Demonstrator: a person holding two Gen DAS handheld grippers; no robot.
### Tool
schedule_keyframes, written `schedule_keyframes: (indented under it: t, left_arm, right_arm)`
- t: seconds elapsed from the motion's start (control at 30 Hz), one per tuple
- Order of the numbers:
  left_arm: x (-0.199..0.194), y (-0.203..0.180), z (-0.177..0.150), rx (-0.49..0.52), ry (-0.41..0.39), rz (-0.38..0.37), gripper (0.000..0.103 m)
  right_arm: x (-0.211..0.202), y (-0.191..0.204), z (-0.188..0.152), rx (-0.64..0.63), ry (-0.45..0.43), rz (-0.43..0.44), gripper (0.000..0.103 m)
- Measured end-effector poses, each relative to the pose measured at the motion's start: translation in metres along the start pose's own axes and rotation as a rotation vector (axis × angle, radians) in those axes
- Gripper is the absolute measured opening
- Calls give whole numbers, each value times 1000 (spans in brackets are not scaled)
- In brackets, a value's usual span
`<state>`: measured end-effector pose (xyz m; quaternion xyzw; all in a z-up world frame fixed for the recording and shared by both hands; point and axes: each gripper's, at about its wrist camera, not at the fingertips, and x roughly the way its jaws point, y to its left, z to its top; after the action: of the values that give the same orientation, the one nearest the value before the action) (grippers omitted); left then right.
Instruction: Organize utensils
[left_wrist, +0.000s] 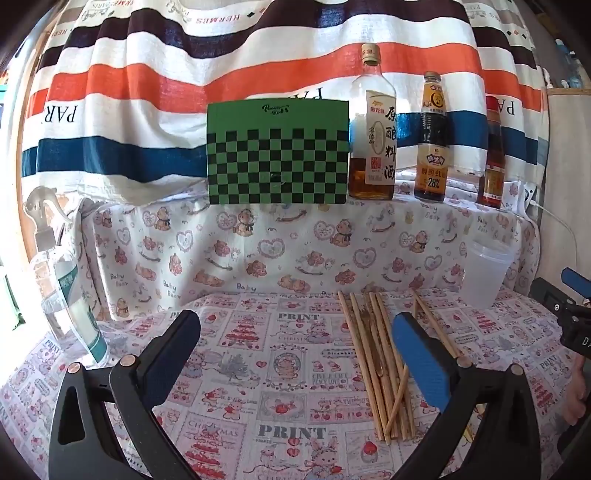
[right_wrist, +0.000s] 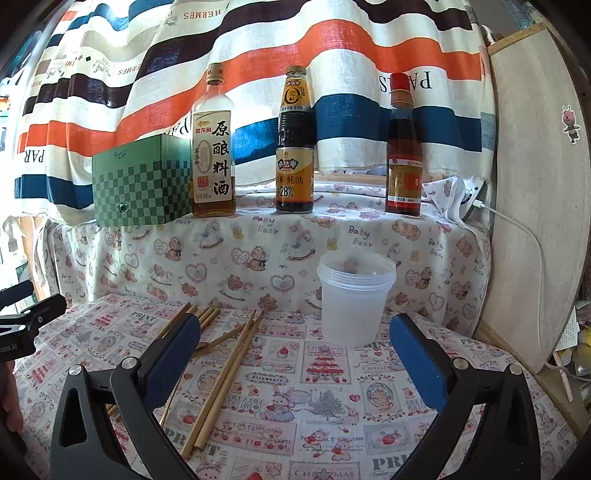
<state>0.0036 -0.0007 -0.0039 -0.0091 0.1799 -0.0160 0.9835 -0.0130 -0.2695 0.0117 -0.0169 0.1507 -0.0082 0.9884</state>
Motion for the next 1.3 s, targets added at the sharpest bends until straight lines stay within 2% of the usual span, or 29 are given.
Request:
schedule_keyframes:
  t: [0.23, 0.33, 0.5, 0.6, 0.83, 1.3]
  left_arm:
    - [2, 1, -2, -1, 14, -11, 103]
    - [0, 1, -1, 2, 2, -52, 103]
    - [-10, -6, 0, 35, -65, 25, 103]
    - [-9, -5, 1, 36, -55, -2, 103]
    - [-6, -2, 2, 19, -42, 30, 103]
    - [-7, -7, 3, 44, -54, 11, 103]
  right_arm:
    - [2, 2, 0, 0, 10, -9, 103]
    - [4, 1, 0, 4, 22, -12, 103]
    - [4, -1, 0, 19, 17, -43, 103]
    - [0, 1, -1, 10, -5, -35, 103]
    - [0, 2, 0, 6, -3, -32, 103]
    - [2, 3, -1, -6, 12, -46, 103]
